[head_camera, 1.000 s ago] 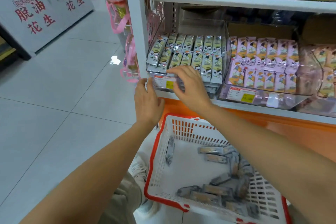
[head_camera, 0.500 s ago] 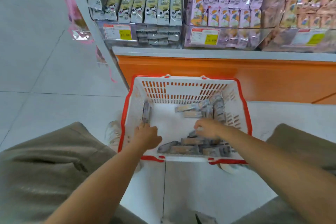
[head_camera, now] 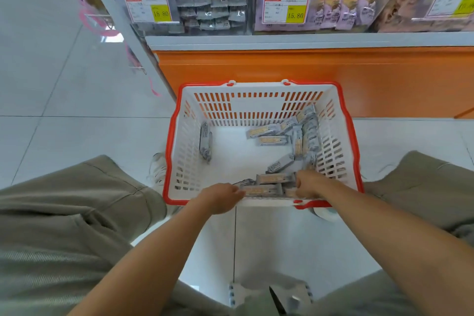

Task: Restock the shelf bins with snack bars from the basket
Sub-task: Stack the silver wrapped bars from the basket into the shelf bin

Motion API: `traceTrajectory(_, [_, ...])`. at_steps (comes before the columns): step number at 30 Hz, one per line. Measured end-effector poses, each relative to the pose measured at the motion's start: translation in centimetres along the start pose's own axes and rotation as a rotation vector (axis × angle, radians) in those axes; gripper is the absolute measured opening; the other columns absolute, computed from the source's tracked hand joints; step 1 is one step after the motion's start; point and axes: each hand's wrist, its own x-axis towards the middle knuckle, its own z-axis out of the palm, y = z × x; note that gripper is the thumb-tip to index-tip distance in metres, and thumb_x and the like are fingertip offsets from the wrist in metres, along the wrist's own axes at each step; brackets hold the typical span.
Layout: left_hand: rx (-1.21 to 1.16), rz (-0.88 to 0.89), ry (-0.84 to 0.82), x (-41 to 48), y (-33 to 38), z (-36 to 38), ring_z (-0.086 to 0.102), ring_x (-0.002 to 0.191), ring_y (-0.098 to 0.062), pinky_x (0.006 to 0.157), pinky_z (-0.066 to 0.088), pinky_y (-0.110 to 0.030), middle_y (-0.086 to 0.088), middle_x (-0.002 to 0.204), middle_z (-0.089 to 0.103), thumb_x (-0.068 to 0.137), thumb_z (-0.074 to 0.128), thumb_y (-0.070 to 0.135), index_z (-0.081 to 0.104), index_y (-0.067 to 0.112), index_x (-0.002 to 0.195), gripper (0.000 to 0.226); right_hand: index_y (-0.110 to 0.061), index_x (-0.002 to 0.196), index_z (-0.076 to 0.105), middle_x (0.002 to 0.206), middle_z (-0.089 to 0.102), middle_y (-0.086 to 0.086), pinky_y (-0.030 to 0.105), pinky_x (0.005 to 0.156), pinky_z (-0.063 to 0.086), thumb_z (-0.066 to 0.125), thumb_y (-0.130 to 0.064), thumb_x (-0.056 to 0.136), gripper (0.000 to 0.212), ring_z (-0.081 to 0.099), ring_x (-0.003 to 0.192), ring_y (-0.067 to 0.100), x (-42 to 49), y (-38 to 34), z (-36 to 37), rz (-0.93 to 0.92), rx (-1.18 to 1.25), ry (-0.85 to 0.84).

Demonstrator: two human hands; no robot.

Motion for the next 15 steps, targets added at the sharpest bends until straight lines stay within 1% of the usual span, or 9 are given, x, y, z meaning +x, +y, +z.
traceTrajectory(2, [-0.019,0.005,0.055,-0.2,0.0,0.0,0.057,0.096,-0.026,0.078,0.041,-0.033,-0.015,0.112,0.064,0.104,0.028,0.038,0.062,0.008,0.115,0.047,-0.008,0.109,0.060,0.108,0.063,0.009,0.028,0.081,0.050,0.060,-0.013,0.090,0.019,0.062,0.098,0.021,0.1,-0.2,0.1,0.007,0.001,0.032])
traceTrajectory(4, [-0.008,0.021,0.087,-0.7,0.1,-0.2,0.059,0.095,-0.027,0.078,0.044,-0.033,-0.014,0.107,0.065,0.104,0.026,0.043,0.063,0.010,0.117,0.051,-0.008,0.098,0.064,0.103,0.065,0.009,0.029,0.083,0.053,0.060,-0.011,0.089,0.011,0.064,0.095,0.022,0.1,-0.3,0.0,-0.002,0.021,0.066])
traceTrajectory(5, [-0.008,0.038,0.090,-1.1,0.1,-0.2,0.059,0.094,-0.027,0.079,0.045,-0.034,-0.012,0.104,0.066,0.103,0.024,0.048,0.063,0.014,0.120,0.054,-0.008,0.095,0.065,0.101,0.067,0.009,0.030,0.085,0.054,0.061,-0.012,0.088,0.009,0.064,0.093,0.022,0.0,-0.4,-0.1,-0.005,0.037,0.079])
traceTrajectory(7, [-0.002,0.107,0.077,-2.0,-0.2,-0.1,0.059,0.091,-0.023,0.078,0.045,-0.032,-0.006,0.100,0.066,0.100,0.025,0.057,0.061,0.024,0.125,0.055,-0.006,0.096,0.067,0.099,0.067,0.009,0.031,0.084,0.054,0.061,-0.012,0.088,0.011,0.065,0.092,0.021,-0.3,-0.4,-0.4,-0.008,0.081,0.108])
traceTrajectory(9, [0.046,0.187,0.093,-2.6,-0.8,0.0,0.059,0.099,-0.020,0.083,0.046,-0.032,-0.003,0.114,0.066,0.098,0.031,0.060,0.056,0.028,0.131,0.052,-0.006,0.097,0.069,0.100,0.068,0.009,0.032,0.084,0.054,0.060,-0.011,0.088,0.013,0.064,0.092,0.021,-0.7,-0.4,-1.1,-0.022,0.153,0.153])
traceTrajectory(11, [0.130,0.253,0.147,-3.3,-1.2,0.1,0.058,0.108,-0.019,0.091,0.046,-0.033,-0.001,0.127,0.061,0.099,0.034,0.055,0.048,0.030,0.140,0.050,-0.005,0.097,0.069,0.101,0.069,0.008,0.033,0.085,0.053,0.061,-0.011,0.088,0.013,0.064,0.093,0.021,-1.2,-0.6,-2.1,-0.058,0.200,0.181])
traceTrajectory(13, [0.218,0.298,0.194,-4.0,-1.2,0.4,0.059,0.109,-0.020,0.093,0.047,-0.034,-0.003,0.130,0.059,0.102,0.033,0.046,0.041,0.030,0.144,0.046,-0.004,0.095,0.069,0.098,0.069,0.009,0.033,0.084,0.053,0.062,-0.010,0.088,0.012,0.065,0.092,0.021,-2.0,-1.1,-3.0,-0.125,0.251,0.216])
traceTrajectory(15, [0.302,0.327,0.232,-4.8,-1.0,0.7,0.059,0.110,-0.021,0.094,0.048,-0.035,-0.003,0.133,0.057,0.104,0.031,0.039,0.033,0.032,0.148,0.045,-0.006,0.092,0.068,0.091,0.067,0.002,0.026,0.075,0.051,0.061,-0.008,0.089,0.008,0.063,0.087,0.015,-2.9,-1.7,-3.9,-0.195,0.341,0.255])
